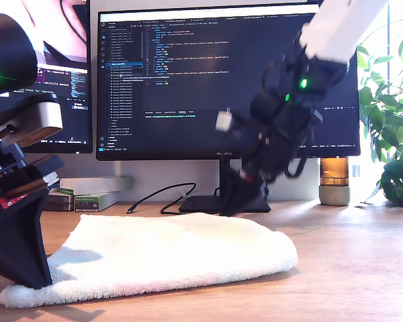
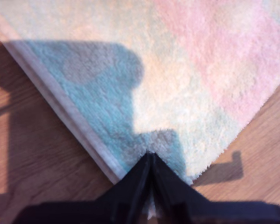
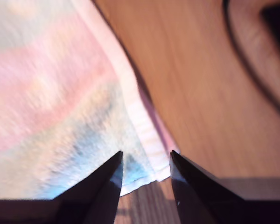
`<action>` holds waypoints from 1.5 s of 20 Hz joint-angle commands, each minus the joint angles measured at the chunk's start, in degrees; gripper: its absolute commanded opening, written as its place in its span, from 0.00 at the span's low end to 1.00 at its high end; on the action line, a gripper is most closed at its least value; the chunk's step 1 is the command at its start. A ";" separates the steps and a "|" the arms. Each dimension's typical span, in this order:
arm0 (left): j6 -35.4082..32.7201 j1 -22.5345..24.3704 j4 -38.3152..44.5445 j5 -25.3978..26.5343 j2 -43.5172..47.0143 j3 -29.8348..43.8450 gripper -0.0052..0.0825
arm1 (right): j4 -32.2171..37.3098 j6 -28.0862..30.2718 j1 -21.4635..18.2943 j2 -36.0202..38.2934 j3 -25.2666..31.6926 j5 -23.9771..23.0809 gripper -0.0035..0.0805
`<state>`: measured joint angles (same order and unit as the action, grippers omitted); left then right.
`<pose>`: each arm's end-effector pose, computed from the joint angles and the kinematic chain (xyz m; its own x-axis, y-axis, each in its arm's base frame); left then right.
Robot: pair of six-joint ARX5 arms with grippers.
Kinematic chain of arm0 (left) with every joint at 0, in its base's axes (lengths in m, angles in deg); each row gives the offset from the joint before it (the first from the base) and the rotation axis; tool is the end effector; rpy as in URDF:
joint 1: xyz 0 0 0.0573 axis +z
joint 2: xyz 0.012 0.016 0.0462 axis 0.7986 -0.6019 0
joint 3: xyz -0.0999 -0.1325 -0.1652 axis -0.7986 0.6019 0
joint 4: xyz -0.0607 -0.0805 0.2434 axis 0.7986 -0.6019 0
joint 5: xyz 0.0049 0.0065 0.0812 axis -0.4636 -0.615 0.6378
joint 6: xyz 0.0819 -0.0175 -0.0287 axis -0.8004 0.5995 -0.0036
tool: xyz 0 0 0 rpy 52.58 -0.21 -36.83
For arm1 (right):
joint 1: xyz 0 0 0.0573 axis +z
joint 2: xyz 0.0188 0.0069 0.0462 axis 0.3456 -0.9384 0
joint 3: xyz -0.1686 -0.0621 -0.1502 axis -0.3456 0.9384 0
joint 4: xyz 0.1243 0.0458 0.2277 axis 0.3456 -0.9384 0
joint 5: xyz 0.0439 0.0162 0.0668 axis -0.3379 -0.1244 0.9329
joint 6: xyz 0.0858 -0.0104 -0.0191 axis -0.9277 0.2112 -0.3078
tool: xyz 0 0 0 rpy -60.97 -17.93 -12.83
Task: Fold the tea towel to a neat square and place it to the right
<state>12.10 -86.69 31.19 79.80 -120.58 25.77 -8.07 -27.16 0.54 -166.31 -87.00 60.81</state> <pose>0.1939 -0.1449 0.0547 0.2534 -0.3762 -0.8912 0.4692 0.8535 -0.2268 0.4179 0.1985 0.0816 0.1524 0.5852 -0.7964 -0.9552 0.2942 0.0334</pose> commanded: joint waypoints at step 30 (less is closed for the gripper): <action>-0.92 0.15 -3.37 0.98 -4.55 6.03 0.03 | -11.02 0.92 0.90 -4.44 -10.86 -2.21 0.03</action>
<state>11.69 -86.66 31.21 79.69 -120.58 25.77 -18.56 -25.96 0.93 -169.99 -96.59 58.87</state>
